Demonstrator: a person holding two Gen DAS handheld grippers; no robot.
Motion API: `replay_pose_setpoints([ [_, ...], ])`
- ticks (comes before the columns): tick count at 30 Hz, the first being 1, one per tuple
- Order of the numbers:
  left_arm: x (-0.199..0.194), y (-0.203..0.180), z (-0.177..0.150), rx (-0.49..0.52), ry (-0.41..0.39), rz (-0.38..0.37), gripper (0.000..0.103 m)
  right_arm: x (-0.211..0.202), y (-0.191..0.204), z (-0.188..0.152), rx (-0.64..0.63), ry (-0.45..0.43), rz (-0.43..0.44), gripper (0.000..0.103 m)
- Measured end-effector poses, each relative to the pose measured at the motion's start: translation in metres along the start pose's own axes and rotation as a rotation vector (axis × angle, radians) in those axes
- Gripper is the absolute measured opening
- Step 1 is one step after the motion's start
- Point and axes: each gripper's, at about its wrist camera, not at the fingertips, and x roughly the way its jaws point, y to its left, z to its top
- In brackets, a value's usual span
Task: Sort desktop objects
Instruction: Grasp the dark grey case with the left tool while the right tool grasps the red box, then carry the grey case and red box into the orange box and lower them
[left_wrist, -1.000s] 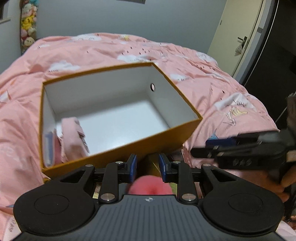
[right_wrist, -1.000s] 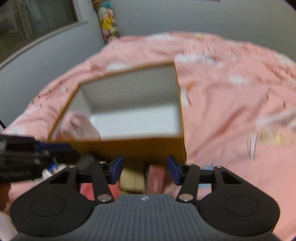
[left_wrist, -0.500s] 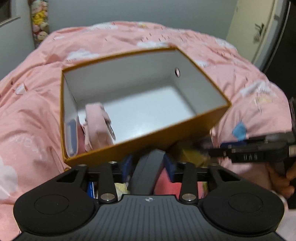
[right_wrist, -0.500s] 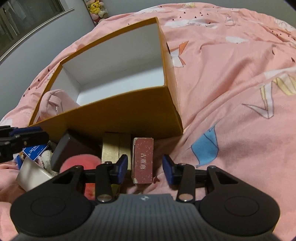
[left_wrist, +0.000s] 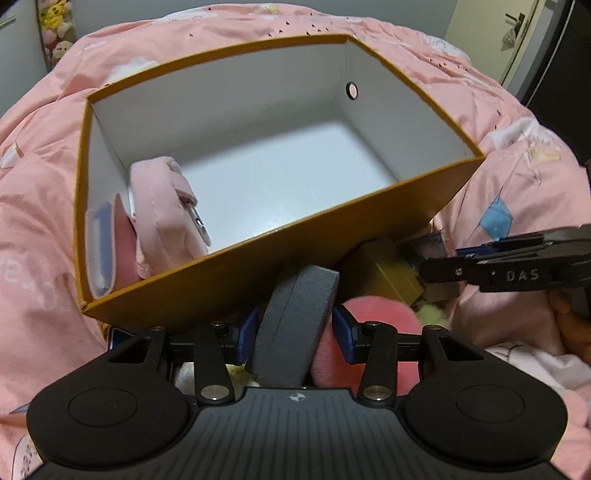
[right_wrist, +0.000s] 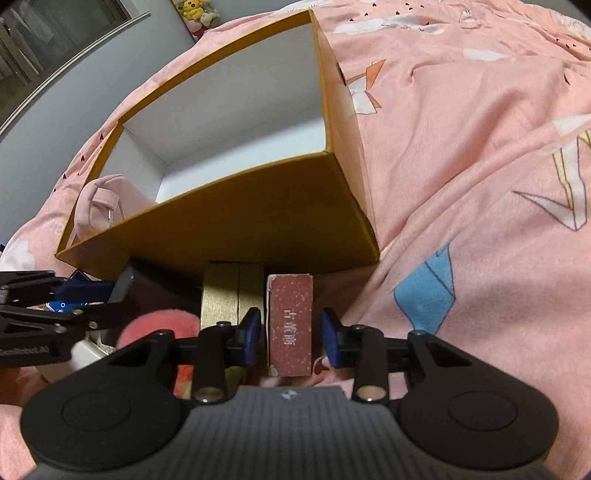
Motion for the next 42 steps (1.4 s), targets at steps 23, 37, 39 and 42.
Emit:
replay_pose_setpoints([
  [23,-0.087,0.005,0.000,-0.063,-0.217,-0.062,0.039,-0.086,0.034,0.001,-0.066,-0.154,-0.042,0.024],
  [37,-0.130,0.023,0.043,-0.172,-0.357,-0.024,0.039,-0.143,0.079,0.045,-0.078,-0.360,0.156,0.024],
  [39,-0.127,0.028,0.053,-0.203,-0.353,-0.033,0.039,-0.139,0.081,0.054,-0.056,-0.366,0.172,0.024],
  [42,-0.114,0.032,0.067,-0.232,-0.320,-0.030,0.039,-0.121,0.081,0.069,-0.020,-0.368,0.157,0.024],
])
